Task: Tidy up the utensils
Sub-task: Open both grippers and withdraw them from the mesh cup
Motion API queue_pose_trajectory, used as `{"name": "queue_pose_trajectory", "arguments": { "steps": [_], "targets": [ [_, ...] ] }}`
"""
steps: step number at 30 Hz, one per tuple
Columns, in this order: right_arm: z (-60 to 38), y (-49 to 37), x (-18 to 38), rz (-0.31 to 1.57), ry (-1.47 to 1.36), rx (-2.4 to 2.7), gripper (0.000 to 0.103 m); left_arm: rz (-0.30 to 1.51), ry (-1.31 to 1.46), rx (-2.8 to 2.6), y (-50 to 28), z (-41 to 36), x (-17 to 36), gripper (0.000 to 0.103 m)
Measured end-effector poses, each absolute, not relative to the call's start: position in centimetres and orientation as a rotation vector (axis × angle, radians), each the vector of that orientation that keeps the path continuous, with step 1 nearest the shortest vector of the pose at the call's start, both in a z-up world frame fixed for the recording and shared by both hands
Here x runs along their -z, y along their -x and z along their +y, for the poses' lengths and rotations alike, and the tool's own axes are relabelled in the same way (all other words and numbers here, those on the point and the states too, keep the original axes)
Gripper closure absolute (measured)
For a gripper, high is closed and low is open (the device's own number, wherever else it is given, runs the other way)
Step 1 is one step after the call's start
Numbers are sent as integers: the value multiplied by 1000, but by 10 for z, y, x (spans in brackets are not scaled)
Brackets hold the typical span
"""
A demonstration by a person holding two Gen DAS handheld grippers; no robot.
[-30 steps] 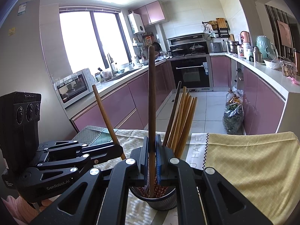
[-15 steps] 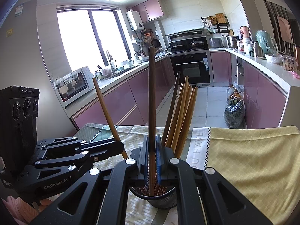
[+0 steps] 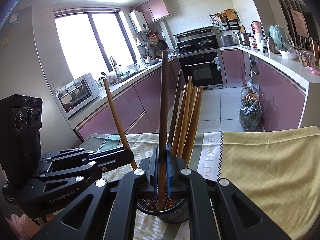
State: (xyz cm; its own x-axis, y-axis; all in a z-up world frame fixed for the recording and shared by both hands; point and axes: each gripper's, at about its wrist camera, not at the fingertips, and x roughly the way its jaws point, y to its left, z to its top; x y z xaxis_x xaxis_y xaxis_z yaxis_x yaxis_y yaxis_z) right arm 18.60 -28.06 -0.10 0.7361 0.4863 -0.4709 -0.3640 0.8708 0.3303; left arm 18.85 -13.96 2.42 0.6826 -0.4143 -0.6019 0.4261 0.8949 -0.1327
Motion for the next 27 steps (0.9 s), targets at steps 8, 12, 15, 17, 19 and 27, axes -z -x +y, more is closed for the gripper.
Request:
{"name": "queue_pose_trajectory", "arguments": {
  "steps": [8, 12, 15, 17, 19, 27],
  "targets": [
    [-280, -187, 4, 585, -234, -464, 97, 701, -9, 482, -200, -141, -12, 95],
    [-282, -189, 5, 586, -249, -454, 95, 714, -10, 484, -205, -142, -5, 95],
    [-285, -187, 8, 590, -257, -451, 94, 715, -11, 478, -204, -140, 0, 95],
    [-285, -185, 9, 592, -254, -451, 91, 722, -1, 481, -203, -137, 4, 95],
    [-285, -184, 10, 593, -246, -451, 87, 722, 3, 480, -202, -134, 8, 95],
    [-281, -185, 14, 603, -235, -450, 81, 715, 18, 464, -192, -122, 18, 89]
  ]
}}
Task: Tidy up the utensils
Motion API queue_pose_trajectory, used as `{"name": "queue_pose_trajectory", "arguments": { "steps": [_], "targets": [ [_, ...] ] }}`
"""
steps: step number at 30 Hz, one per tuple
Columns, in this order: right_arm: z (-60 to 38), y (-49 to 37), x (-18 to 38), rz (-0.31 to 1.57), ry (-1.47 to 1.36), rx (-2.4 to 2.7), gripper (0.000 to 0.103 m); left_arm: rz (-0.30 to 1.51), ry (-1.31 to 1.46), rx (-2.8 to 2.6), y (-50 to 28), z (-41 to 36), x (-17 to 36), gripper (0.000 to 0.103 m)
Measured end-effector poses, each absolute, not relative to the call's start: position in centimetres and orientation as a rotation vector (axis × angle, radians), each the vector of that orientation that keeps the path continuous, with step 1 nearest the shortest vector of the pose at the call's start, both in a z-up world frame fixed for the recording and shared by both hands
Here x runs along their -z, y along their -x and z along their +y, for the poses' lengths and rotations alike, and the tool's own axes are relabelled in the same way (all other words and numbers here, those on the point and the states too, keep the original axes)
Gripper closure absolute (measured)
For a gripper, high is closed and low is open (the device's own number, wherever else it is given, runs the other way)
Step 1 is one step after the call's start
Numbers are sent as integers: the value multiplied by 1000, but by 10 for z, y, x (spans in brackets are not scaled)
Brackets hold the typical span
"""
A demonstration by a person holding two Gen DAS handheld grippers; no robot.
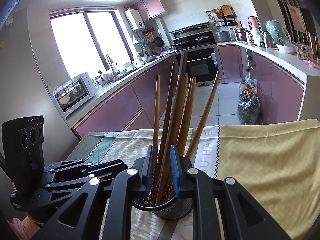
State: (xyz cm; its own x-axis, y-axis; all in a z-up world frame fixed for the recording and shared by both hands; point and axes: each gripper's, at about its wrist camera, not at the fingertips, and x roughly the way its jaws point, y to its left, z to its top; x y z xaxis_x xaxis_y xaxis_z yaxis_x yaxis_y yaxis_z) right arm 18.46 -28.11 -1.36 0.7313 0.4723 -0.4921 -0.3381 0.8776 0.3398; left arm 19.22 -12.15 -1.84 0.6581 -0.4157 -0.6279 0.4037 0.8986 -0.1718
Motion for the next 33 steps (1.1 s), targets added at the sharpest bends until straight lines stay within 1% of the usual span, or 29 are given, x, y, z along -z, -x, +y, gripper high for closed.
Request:
{"name": "queue_pose_trajectory", "arguments": {
  "steps": [1, 2, 6, 8, 10, 11, 12, 13, 15, 16, 17, 18, 19, 21, 24, 33],
  "targets": [
    [-282, -184, 14, 602, -235, -440, 73, 714, 20, 459, -191, -120, 19, 86],
    [-282, -183, 14, 598, -234, -430, 71, 709, 20, 452, -189, -118, 20, 85],
    [-283, -175, 14, 593, -221, -426, 71, 691, 22, 433, -180, -109, 22, 77],
    [-282, -169, 14, 585, -207, -424, 69, 677, 27, 420, -175, -104, 22, 72],
    [-279, -162, 13, 573, -192, -428, 57, 653, 31, 400, -168, -97, 21, 60],
    [-277, -157, 13, 563, -182, -428, 54, 640, 35, 388, -165, -93, 21, 57],
    [-275, -152, 14, 553, -171, -424, 49, 627, 37, 372, -161, -89, 21, 50],
    [-273, -148, 14, 545, -163, -422, 43, 614, 39, 355, -158, -85, 21, 41],
    [-270, -140, 16, 528, -151, -420, 36, 587, 44, 310, -150, -75, 20, 30],
    [-268, -135, 17, 519, -144, -416, 28, 572, 45, 292, -146, -71, 20, 25],
    [-266, -131, 19, 509, -137, -409, 23, 561, 47, 275, -141, -66, 20, 22],
    [-264, -127, 20, 497, -131, -403, 16, 545, 47, 253, -137, -61, 20, 16],
    [-262, -123, 21, 479, -123, -397, 15, 528, 48, 232, -133, -57, 20, 11],
    [-258, -117, 23, 463, -103, -390, 13, 497, 52, 201, -123, -48, 18, 6],
    [-253, -107, 24, 430, -87, -373, 7, 456, 54, 166, -109, -39, 16, 6],
    [-239, -77, 22, 312, -43, -327, 7, 342, 47, 99, -70, -26, 6, 6]
  ]
}}
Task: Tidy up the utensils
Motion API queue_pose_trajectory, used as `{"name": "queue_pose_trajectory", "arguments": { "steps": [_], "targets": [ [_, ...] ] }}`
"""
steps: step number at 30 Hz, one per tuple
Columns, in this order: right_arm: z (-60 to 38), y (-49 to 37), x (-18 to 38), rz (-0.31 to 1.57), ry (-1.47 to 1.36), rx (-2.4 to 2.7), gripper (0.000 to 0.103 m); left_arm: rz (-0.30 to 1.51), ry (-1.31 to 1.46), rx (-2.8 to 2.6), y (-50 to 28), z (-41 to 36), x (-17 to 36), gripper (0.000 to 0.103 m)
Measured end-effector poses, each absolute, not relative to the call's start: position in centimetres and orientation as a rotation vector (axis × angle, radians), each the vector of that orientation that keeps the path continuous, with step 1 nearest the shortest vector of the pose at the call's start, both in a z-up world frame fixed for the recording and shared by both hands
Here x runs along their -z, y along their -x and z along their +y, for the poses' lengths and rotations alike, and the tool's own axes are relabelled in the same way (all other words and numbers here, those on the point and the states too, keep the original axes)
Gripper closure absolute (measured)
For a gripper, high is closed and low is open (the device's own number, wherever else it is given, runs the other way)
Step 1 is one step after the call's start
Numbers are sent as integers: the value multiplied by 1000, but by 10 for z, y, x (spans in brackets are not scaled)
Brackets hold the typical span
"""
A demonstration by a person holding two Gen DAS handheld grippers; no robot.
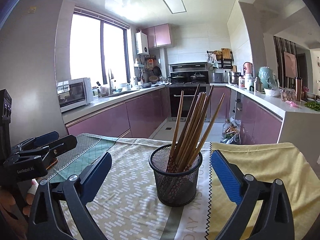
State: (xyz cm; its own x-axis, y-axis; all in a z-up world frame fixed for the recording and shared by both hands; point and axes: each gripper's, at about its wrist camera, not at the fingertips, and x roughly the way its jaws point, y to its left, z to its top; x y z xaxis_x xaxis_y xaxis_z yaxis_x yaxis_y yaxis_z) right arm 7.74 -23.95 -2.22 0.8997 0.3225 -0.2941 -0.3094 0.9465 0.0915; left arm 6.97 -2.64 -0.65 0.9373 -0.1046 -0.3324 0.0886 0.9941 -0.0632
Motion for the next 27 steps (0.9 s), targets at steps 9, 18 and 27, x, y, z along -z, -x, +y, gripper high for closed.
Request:
{"name": "queue_pose_trajectory", "arguments": {
  "steps": [9, 18, 27],
  "targets": [
    [-225, -51, 21, 231, -7, -297, 7, 265, 49, 61, -41, -22, 1, 6],
    [-228, -41, 20, 209, -13, -280, 7, 246, 57, 49, -28, -16, -1, 6],
    [-225, -37, 18, 197, -8, -282, 7, 225, 56, 49, -19, -17, -6, 6]
  ]
}}
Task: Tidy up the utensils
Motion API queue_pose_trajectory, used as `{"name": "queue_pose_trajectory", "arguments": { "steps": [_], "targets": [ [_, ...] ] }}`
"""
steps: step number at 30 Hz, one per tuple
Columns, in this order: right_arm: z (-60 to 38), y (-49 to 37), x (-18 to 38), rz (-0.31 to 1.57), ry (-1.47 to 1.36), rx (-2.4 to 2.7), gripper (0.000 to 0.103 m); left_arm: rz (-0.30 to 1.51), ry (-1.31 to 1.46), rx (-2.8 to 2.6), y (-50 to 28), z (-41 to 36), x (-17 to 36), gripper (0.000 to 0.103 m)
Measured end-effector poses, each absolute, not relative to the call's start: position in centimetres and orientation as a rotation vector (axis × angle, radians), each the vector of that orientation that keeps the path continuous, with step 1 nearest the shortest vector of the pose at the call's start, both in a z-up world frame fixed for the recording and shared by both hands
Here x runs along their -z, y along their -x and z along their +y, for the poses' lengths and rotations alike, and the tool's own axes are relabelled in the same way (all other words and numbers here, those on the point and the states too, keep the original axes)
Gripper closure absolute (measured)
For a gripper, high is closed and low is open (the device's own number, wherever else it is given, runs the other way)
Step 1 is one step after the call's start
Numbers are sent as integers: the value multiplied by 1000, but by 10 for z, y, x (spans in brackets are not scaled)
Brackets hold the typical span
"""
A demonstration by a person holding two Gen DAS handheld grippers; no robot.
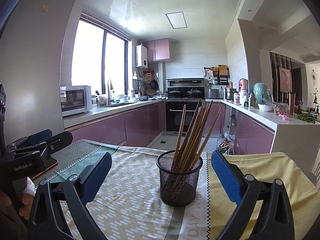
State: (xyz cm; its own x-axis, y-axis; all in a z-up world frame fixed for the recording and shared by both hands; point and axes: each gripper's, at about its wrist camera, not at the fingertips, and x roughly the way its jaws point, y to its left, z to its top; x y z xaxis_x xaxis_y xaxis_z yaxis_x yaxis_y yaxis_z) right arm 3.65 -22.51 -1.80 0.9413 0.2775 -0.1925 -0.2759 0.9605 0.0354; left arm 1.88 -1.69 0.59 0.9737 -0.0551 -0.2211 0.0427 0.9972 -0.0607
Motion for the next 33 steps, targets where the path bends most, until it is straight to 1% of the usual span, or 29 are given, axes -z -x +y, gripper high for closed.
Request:
{"name": "queue_pose_trajectory", "arguments": {
  "steps": [33],
  "targets": [
    [-225, -35, 17, 191, -23, -277, 7, 227, 51, 47, -16, -20, -6, 6]
  ]
}}
